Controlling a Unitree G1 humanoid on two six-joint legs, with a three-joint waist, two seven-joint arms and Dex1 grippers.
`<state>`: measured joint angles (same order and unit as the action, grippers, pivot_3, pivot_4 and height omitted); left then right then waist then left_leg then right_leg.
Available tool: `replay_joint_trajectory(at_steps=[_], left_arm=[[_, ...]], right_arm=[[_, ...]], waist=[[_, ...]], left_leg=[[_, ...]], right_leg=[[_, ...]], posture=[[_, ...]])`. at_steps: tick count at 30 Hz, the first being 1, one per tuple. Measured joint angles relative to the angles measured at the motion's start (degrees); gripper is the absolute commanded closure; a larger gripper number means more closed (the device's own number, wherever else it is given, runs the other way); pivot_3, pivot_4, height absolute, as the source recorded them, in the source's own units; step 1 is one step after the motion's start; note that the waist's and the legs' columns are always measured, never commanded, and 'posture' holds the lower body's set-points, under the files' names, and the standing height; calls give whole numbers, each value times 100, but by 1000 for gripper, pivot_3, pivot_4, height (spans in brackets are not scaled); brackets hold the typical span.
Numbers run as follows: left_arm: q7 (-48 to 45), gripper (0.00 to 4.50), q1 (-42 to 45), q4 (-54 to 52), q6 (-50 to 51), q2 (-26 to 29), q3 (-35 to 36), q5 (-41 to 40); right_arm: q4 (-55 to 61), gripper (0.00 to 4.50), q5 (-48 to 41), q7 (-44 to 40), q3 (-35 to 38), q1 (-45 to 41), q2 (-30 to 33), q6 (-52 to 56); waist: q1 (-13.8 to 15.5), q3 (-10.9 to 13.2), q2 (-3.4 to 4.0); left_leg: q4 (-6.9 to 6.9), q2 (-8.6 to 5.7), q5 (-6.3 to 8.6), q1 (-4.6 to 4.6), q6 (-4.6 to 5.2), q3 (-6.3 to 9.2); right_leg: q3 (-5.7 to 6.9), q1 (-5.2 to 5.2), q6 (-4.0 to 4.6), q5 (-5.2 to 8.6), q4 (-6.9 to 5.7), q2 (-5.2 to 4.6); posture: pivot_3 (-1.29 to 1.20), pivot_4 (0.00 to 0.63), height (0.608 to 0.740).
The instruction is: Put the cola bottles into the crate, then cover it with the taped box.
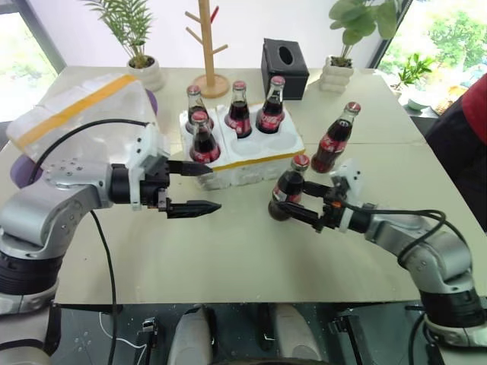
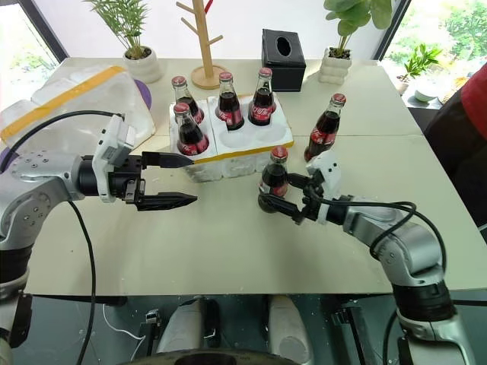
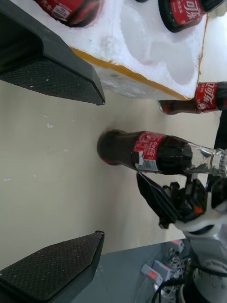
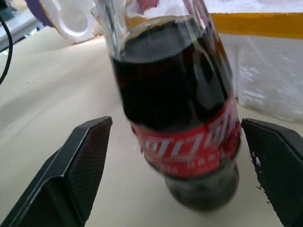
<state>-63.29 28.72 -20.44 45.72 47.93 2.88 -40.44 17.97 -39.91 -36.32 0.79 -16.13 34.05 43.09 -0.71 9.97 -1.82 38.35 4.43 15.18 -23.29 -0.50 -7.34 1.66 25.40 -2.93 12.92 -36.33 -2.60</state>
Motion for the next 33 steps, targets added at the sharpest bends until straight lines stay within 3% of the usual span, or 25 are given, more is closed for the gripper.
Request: replay_joint_trajectory(at_steps=[2,3,6,12,16,20,27,33], left_arm=[[7,39,-1,-2,-3,0,-25,1],[16,0,-2,-3,-3,-1,-31,1],[67,0,-11,-22,-3,-1,-32,1],[288,0,-122,-73,36,16,143,-97],[485,0,-98,-93,118,31,436,-278],[651,0,-98,-87,114,18,507,-280],[951,0,-45,-57,104,-75,591,-307],[1102,0,-106,-73,106,-69,773,-403]], right_arm=[[-184,0,160,23,-61,-104,-135,-66],[-295,555,229,30,-69,-163,-200,-123],[-349,1675,242,-113,-20,-241,-244,-226],[-79,1699,-965,-595,600,-714,199,506],[-341,1699,-1413,-462,978,-2239,291,731],[-1002,1699,-652,-323,451,-3293,81,371],[-2921,1699,925,-284,-683,-3966,-881,-531],[-3778,1699,1674,-327,-868,-4176,-1289,-1140]], waist=[[2,0,0],[3,0,0],[16,0,0],[-6,6,5],[-35,7,11],[-11,6,11],[-6,7,11],[-12,7,11]], left_leg=[[0,0,0,0,0,0],[0,0,0,0,0,0],[0,0,0,-3,0,0],[0,1,0,-3,0,-1],[-4,4,0,2,0,-1],[-11,6,0,0,-1,0],[-7,0,-1,-22,-2,-8],[-10,2,-1,-25,-2,-11]], right_leg=[[0,0,0,0,-1,0],[1,0,0,0,-1,0],[1,1,-1,0,0,-1],[-1,5,0,-1,-1,-1],[-3,9,2,-1,-9,6],[-1,11,4,0,-8,7],[-2,31,0,-2,-8,-3],[-1,35,0,-2,-10,-3]], posture=[[0,150,740],[0,150,740],[0,150,740],[0,150,740],[0,150,740],[0,150,740],[0,150,740],[0,150,740]])
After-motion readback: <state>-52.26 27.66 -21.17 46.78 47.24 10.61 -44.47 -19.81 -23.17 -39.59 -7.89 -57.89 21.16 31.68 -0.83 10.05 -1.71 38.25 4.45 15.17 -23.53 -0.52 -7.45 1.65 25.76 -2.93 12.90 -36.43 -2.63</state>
